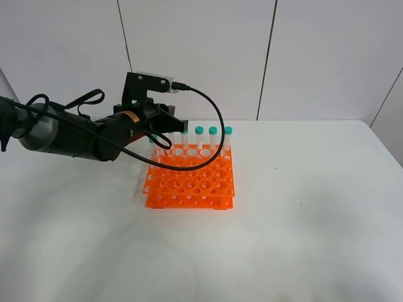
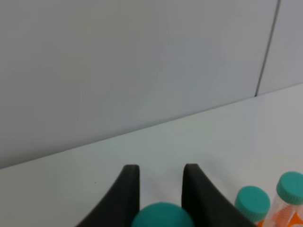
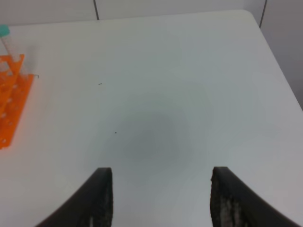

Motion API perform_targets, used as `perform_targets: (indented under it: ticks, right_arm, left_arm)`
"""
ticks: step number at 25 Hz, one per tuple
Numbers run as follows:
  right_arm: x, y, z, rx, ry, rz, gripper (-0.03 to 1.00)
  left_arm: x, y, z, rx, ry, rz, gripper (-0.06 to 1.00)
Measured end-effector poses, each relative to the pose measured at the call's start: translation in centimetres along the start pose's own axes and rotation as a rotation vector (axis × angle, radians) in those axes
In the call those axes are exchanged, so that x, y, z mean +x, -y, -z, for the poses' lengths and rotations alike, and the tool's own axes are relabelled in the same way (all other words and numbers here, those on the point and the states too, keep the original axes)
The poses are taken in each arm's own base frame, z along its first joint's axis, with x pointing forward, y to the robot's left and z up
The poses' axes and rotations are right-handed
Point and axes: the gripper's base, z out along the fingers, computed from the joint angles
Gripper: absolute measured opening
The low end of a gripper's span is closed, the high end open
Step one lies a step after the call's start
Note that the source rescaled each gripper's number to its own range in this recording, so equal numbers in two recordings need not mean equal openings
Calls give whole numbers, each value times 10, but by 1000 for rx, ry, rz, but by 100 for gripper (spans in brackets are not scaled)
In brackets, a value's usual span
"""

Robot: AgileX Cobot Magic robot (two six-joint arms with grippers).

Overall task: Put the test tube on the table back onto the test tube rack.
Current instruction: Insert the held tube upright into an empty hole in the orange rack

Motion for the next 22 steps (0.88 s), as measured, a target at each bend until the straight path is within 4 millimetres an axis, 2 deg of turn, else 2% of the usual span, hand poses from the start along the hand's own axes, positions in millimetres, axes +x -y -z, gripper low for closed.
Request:
perform_targets:
  ticks: [22]
  right_arm:
    - [0, 0, 0, 0, 0, 0, 75]
  left_arm:
    - [18, 1, -10, 3, 48, 19, 0]
